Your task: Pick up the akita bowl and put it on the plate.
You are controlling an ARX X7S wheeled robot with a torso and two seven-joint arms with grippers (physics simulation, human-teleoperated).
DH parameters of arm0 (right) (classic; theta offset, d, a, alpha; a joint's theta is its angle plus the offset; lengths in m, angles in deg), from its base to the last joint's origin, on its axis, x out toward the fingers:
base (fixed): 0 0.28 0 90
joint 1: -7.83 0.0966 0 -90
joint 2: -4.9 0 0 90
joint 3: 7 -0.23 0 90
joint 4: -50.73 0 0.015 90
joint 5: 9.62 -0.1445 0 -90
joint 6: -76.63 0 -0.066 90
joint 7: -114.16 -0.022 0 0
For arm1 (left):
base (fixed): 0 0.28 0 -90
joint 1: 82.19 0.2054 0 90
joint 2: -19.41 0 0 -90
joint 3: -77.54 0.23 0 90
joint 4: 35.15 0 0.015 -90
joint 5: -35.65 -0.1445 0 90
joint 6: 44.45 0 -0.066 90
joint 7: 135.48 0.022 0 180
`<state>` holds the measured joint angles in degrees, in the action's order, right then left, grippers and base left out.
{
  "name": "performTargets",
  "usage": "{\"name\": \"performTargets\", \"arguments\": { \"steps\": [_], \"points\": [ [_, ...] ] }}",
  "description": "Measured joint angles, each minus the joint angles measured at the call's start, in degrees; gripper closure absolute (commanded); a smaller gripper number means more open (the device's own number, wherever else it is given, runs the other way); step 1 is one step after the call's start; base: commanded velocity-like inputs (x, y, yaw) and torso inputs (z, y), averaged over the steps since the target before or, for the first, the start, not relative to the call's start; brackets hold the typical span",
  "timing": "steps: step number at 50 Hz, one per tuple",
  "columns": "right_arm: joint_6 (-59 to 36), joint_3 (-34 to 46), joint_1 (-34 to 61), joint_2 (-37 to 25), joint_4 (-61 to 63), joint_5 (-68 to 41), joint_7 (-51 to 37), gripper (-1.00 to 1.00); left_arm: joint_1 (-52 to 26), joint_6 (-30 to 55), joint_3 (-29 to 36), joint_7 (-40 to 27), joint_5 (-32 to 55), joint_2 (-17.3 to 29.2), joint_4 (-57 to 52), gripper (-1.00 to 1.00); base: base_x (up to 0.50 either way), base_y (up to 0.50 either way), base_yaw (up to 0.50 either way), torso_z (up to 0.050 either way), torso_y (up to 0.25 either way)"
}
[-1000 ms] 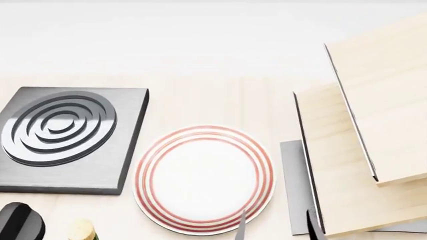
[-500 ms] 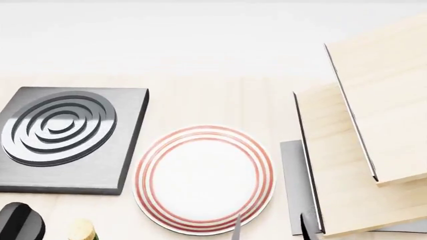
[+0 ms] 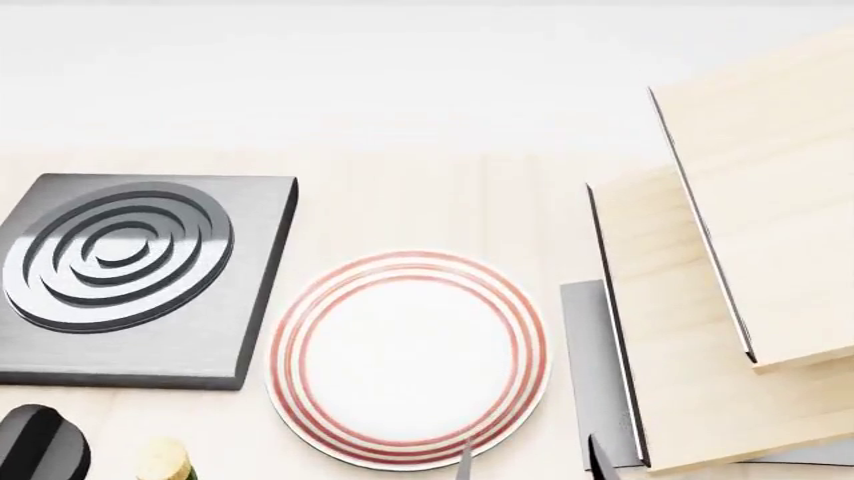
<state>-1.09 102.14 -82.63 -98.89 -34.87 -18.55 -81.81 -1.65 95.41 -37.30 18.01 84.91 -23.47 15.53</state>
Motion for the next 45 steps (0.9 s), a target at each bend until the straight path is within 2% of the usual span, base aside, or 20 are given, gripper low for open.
{"name": "performTargets", "arguments": {
  "steps": [24,45],
  "points": [
    [0.96,0.66,0.63,0.07,-2.4,-0.14,-0.41,-1.0,-0.63,10.49,-1.47,-3.09,12.03,0.34,4.28,-1.0,0.0,0.0,0.0,0.0,0.0],
    [1.47,1.27,1.19,0.12,-4.23,-0.3,-0.82,-1.0,1.9,19.51,-2.86,-6.41,22.89,1.55,7.43,-1.0,0.0,0.0,0.0,0.0,0.0]
  ]
}}
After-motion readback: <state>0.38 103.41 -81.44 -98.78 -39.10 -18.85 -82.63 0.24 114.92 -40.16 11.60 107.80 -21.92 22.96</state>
